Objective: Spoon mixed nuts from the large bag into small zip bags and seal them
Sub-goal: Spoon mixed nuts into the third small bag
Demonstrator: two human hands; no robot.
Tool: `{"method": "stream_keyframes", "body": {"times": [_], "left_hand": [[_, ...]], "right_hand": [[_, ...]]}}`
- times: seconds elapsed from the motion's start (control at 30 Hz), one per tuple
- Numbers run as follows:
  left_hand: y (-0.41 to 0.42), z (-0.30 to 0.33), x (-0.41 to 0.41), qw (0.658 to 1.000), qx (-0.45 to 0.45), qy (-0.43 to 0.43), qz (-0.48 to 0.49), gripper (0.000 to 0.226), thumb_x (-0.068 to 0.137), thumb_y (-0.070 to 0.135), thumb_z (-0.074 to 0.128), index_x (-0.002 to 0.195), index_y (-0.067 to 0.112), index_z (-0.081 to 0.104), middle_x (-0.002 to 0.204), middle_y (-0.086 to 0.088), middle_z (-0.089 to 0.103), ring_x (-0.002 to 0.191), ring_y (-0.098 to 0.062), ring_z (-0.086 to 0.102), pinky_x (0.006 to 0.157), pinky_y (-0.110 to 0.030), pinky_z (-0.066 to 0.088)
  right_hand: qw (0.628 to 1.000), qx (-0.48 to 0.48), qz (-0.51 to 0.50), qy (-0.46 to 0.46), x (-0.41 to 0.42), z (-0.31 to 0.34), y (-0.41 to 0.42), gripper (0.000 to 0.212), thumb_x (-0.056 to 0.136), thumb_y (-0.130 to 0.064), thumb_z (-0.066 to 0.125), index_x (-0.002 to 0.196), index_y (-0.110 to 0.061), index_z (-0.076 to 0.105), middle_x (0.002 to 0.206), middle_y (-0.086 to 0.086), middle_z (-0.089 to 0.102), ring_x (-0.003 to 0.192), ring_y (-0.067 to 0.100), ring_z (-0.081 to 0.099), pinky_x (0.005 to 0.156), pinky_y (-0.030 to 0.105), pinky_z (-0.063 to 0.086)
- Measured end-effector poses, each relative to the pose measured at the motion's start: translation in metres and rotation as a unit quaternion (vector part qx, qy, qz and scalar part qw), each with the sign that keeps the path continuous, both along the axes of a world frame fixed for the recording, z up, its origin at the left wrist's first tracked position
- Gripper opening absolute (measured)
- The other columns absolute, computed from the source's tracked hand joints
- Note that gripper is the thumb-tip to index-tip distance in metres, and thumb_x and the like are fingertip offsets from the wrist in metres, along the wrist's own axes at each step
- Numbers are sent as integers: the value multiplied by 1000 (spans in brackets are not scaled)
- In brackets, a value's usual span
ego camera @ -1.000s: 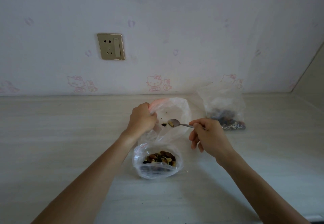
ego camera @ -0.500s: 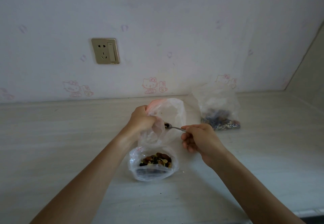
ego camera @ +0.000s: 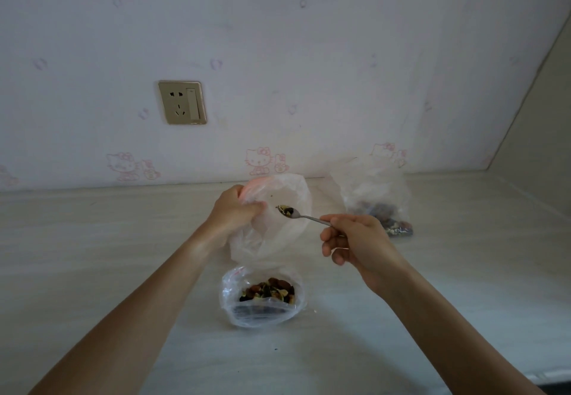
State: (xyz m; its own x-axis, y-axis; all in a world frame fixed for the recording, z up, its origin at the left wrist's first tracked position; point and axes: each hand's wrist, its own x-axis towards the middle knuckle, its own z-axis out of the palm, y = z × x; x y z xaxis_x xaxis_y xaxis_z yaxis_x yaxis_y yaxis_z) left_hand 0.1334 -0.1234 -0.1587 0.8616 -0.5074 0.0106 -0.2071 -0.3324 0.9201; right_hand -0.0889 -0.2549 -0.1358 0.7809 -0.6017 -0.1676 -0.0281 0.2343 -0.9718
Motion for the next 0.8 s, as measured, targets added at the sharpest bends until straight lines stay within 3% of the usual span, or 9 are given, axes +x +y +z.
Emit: {"method": "stream_keyframes", "body": {"times": [0.2, 0.33, 0.47, 0.67, 0.8], "left_hand": [[15, 6, 8, 994, 83, -74, -3, 66, 80, 64, 79, 129, 27, 56, 113, 13, 61, 100, -11, 60, 68, -19, 45], [42, 7, 4, 991, 92, -91, 31, 80, 85, 64, 74, 145, 17, 50, 138, 1, 59, 114, -14, 56, 91, -28, 44], [75, 7, -22, 987, 61, -140, 57, 62, 92, 54, 71, 138, 16, 57, 138, 3, 61, 123, -13, 57, 97, -25, 41], [112, 0, -87, 984, 14, -175, 19, 12, 99, 43, 64, 103, 32, 68, 106, 19, 70, 100, 10, 62, 76, -10, 43], [126, -6, -112, 984, 35, -176, -17, 16, 96, 45, 69, 90, 32, 75, 86, 20, 74, 85, 6, 66, 68, -5, 45]], "right_hand": [[996, -68, 54, -20, -14, 17, 1, 24, 107, -3, 45, 111, 1, 68, 69, 13, 66, 50, 24, 60, 38, 26, 39], [987, -113, 110, -27, -33, 13, 7, 24, 107, -5, 45, 111, 0, 69, 72, 16, 64, 52, 26, 59, 39, 27, 38], [975, -159, 155, -20, -53, 8, 14, 25, 107, -6, 45, 111, -1, 69, 73, 16, 66, 54, 28, 60, 39, 28, 39], [946, -247, 211, 0, -71, 8, 24, 26, 108, -8, 44, 113, -11, 70, 76, 11, 71, 60, 29, 65, 41, 29, 44], [887, -414, 206, 16, -74, 8, 30, 25, 108, -12, 44, 114, -19, 67, 78, 1, 72, 61, 18, 68, 47, 25, 49]]}}
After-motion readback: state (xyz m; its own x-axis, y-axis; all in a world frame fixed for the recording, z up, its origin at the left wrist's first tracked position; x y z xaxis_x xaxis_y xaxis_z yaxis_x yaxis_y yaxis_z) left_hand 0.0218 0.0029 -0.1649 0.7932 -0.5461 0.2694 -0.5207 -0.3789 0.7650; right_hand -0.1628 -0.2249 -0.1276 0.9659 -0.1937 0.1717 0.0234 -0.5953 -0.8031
